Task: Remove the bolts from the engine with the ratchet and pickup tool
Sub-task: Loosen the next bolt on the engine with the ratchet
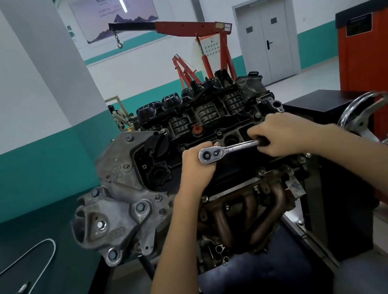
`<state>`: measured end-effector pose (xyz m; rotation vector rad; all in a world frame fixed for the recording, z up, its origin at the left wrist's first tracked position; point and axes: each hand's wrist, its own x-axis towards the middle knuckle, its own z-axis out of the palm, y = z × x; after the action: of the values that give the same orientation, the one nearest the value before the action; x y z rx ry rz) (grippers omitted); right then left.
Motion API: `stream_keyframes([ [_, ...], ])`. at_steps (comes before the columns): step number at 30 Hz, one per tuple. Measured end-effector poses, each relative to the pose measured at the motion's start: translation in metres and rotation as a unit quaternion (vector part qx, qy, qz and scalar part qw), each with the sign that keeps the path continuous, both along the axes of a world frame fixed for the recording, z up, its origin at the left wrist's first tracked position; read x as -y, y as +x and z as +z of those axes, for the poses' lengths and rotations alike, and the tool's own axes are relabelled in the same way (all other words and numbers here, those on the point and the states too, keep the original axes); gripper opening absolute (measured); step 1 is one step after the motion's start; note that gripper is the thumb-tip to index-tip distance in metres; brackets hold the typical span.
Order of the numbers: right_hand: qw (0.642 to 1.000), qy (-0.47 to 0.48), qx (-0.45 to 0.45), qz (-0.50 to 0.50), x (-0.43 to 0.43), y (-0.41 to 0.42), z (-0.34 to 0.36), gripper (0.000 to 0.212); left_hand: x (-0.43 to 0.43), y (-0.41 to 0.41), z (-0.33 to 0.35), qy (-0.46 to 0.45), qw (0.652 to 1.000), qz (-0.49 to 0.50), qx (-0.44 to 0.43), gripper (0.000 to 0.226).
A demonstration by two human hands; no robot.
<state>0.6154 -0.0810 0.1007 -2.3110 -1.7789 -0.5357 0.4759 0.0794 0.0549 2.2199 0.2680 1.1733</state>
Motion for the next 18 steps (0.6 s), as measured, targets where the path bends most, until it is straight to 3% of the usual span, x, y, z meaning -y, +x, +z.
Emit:
stream_keyframes([
  [3,0.999,0.026,-0.042,-0.014,0.0,-0.014,-0.017,0.024,0.006,0.004,-0.005,-0.108,0.991,0.024,0.074,0.051],
  [5,0.983,0.057,-0.173,0.0,-0.002,-0.039,-0.053,0.018,0.009,0.007,-0.005,-0.171,0.977,0.031,0.12,0.052],
  [8,0.899,0.089,-0.425,0.06,-0.009,-0.093,-0.101,0.014,0.015,0.013,-0.003,-0.215,0.963,0.01,0.164,0.051],
  [10,0.848,0.112,-0.509,0.093,-0.016,-0.12,-0.115,0.02,0.015,0.011,-0.003,-0.203,0.966,0.009,0.161,0.046],
  [11,0.843,0.116,-0.517,0.096,-0.02,-0.125,-0.116,0.019,0.013,0.007,-0.004,-0.184,0.972,0.019,0.144,0.045],
  [13,0.88,0.108,-0.457,0.075,-0.021,-0.113,-0.107,0.02,0.004,-0.004,-0.007,-0.144,0.984,0.027,0.097,0.047],
  [15,0.934,0.074,-0.347,0.044,-0.017,-0.085,-0.091,0.025,-0.003,-0.015,-0.007,-0.101,0.993,0.026,0.064,0.048],
  [18,0.985,0.018,-0.172,0.013,-0.009,-0.039,-0.051,0.013,-0.004,-0.017,-0.001,-0.06,0.998,0.014,0.03,0.045],
])
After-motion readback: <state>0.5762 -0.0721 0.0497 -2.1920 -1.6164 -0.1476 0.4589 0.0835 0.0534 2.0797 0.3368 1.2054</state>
